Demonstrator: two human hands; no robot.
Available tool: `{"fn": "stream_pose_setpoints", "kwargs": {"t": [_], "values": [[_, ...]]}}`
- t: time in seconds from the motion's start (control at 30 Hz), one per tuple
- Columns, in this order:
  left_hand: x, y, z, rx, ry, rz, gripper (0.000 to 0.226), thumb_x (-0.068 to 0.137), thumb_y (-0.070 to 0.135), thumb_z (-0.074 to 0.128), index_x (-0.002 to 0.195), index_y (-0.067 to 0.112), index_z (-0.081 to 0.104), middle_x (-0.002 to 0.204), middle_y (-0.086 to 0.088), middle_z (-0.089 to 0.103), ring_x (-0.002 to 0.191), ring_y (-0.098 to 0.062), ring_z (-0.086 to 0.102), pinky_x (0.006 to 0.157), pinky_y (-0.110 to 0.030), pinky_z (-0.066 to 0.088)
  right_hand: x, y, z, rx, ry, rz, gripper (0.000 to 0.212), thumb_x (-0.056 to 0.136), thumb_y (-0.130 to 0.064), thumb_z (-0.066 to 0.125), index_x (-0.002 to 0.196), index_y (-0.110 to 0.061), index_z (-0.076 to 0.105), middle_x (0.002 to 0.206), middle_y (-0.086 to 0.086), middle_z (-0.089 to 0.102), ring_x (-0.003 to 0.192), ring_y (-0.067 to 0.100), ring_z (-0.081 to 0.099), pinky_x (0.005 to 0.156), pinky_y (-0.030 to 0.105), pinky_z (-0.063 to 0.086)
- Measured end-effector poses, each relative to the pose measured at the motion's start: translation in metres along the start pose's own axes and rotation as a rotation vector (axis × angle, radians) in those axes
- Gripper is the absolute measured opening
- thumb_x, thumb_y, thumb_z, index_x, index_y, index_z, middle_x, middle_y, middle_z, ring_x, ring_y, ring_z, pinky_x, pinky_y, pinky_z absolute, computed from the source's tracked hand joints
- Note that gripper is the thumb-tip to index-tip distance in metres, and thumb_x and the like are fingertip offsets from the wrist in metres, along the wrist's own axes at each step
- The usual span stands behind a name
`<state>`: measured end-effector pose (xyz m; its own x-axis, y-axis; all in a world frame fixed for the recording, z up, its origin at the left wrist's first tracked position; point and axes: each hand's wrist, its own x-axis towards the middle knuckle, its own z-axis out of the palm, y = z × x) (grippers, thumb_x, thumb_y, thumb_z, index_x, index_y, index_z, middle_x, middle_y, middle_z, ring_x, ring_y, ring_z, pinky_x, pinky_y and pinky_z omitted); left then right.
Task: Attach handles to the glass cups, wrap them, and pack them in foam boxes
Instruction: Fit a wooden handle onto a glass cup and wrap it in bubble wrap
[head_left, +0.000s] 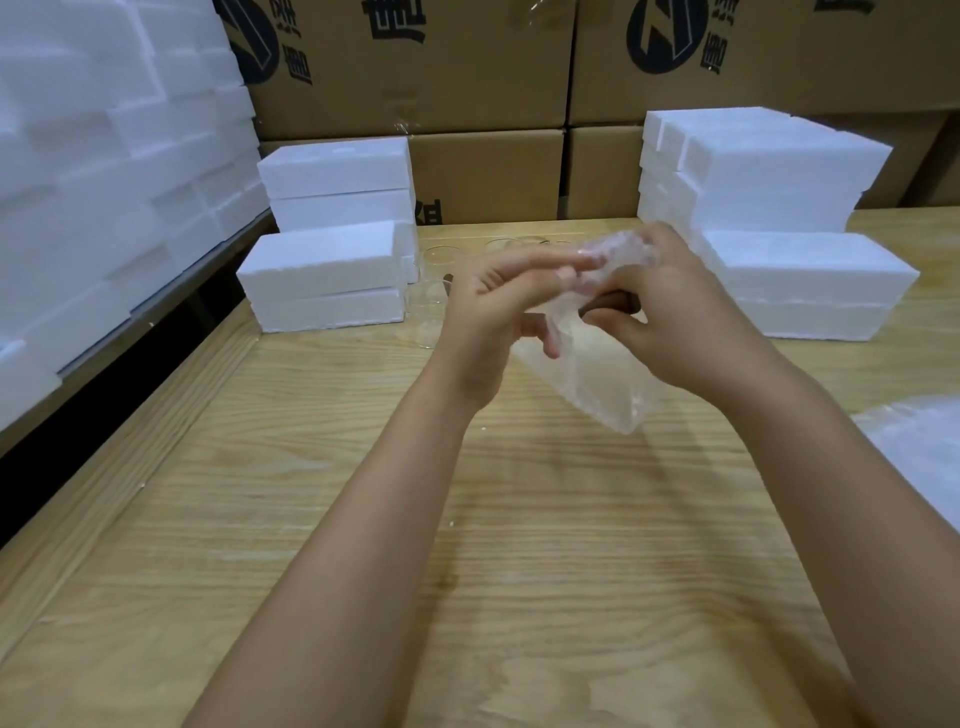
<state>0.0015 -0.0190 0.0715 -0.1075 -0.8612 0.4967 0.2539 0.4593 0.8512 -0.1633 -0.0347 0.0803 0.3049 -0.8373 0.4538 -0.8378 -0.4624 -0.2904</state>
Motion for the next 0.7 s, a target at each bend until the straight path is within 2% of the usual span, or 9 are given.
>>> {"fn": "stream_pose_setpoints", "kwargs": {"t": [0.07, 0.1, 0.17, 0.23, 0.33, 0.4, 0.47, 0.53, 0.7], "values": [[0.0, 0.0, -0.002, -0.003, 0.137, 0.042, 0.026, 0.083, 0.02, 0.052, 0.083, 0.012, 0.076, 0.086, -0.002, 0.074, 0.079, -0.02, 0.065, 0.045, -0.025, 0.044, 0.0, 0.004, -0.003, 0.141, -0.015, 0.029, 0.013, 0.091, -0.023, 0.06, 0.092, -0.013, 0.069, 0.105, -0.014, 0.043, 0.087, -0.001, 0.05, 0.08, 0.003, 0.035], [0.001, -0.001, -0.005, -0.01, 0.249, 0.082, 0.027, 0.084, 0.024, 0.051, 0.088, 0.013, 0.075, 0.086, 0.0, 0.073, 0.077, -0.016, 0.062, 0.047, -0.025, 0.043, 0.0, 0.006, -0.006, 0.174, -0.019, 0.035, 0.011, 0.091, -0.023, 0.06, 0.091, -0.016, 0.068, 0.094, -0.017, 0.042, 0.081, -0.005, 0.048, 0.073, -0.002, 0.032], [0.003, -0.005, -0.016, -0.047, 0.453, 0.133, 0.028, 0.085, 0.029, 0.05, 0.1, 0.015, 0.07, 0.095, -0.003, 0.07, 0.078, -0.011, 0.056, 0.055, -0.023, 0.043, 0.0, 0.015, -0.012, 0.233, -0.025, 0.042, 0.007, 0.091, -0.024, 0.061, 0.091, -0.023, 0.067, 0.088, -0.019, 0.046, 0.081, -0.01, 0.048, 0.071, -0.004, 0.03], [0.003, -0.013, -0.027, -0.046, 0.547, 0.078, 0.034, 0.084, 0.033, 0.051, 0.113, 0.02, 0.062, 0.104, -0.003, 0.066, 0.087, -0.009, 0.056, 0.069, -0.022, 0.045, -0.003, 0.023, -0.018, 0.398, -0.04, 0.062, 0.008, 0.091, -0.02, 0.061, 0.09, -0.026, 0.067, 0.096, -0.019, 0.056, 0.088, -0.011, 0.054, 0.078, -0.001, 0.034], [-0.004, -0.027, -0.03, -0.034, 0.427, -0.154, 0.065, 0.078, 0.043, 0.053, 0.139, 0.022, 0.04, 0.131, 0.001, 0.053, 0.119, -0.009, 0.05, 0.106, -0.029, 0.035, -0.009, 0.026, -0.024, 0.74, -0.091, 0.055, 0.017, 0.089, -0.009, 0.06, 0.09, -0.024, 0.067, 0.091, -0.014, 0.07, 0.088, -0.003, 0.064, 0.08, 0.009, 0.045], [-0.009, -0.033, -0.027, -0.047, 0.317, -0.265, 0.089, 0.073, 0.05, 0.06, 0.148, 0.016, 0.027, 0.146, -0.007, 0.044, 0.135, -0.016, 0.041, 0.118, -0.037, 0.023, -0.012, 0.027, -0.025, 0.862, -0.116, 0.02, 0.015, 0.086, -0.007, 0.058, 0.09, -0.02, 0.066, 0.084, -0.02, 0.071, 0.083, -0.004, 0.065, 0.076, 0.008, 0.046], [-0.012, -0.035, -0.027, -0.143, 0.272, -0.315, 0.119, 0.05, 0.064, 0.081, 0.145, 0.013, 0.031, 0.136, -0.011, 0.054, 0.128, -0.019, 0.051, 0.115, -0.037, 0.03, -0.013, 0.027, -0.025, 0.944, -0.135, 0.018, 0.012, 0.08, -0.013, 0.058, 0.09, -0.016, 0.065, 0.083, -0.021, 0.071, 0.081, -0.004, 0.065, 0.075, 0.009, 0.047], [-0.013, -0.034, -0.03, -0.293, 0.262, -0.362, 0.138, 0.03, 0.067, 0.087, 0.143, 0.008, 0.034, 0.127, -0.012, 0.06, 0.117, -0.022, 0.06, 0.106, -0.037, 0.042, -0.013, 0.028, -0.024, 0.982, -0.144, 0.037, 0.013, 0.078, -0.015, 0.058, 0.09, -0.015, 0.065, 0.08, -0.018, 0.071, 0.081, -0.003, 0.065, 0.076, 0.01, 0.048], [-0.015, -0.04, -0.04, -0.552, 0.132, -0.412, 0.113, 0.038, 0.044, 0.095, 0.13, -0.006, 0.051, 0.134, -0.021, 0.054, 0.124, -0.032, 0.053, 0.103, -0.039, 0.045, -0.012, 0.028, -0.02, 1.079, -0.105, 0.067, 0.018, 0.071, -0.02, 0.06, 0.082, -0.017, 0.073, 0.077, -0.006, 0.07, 0.075, 0.01, 0.065, 0.067, 0.022, 0.054]]}}
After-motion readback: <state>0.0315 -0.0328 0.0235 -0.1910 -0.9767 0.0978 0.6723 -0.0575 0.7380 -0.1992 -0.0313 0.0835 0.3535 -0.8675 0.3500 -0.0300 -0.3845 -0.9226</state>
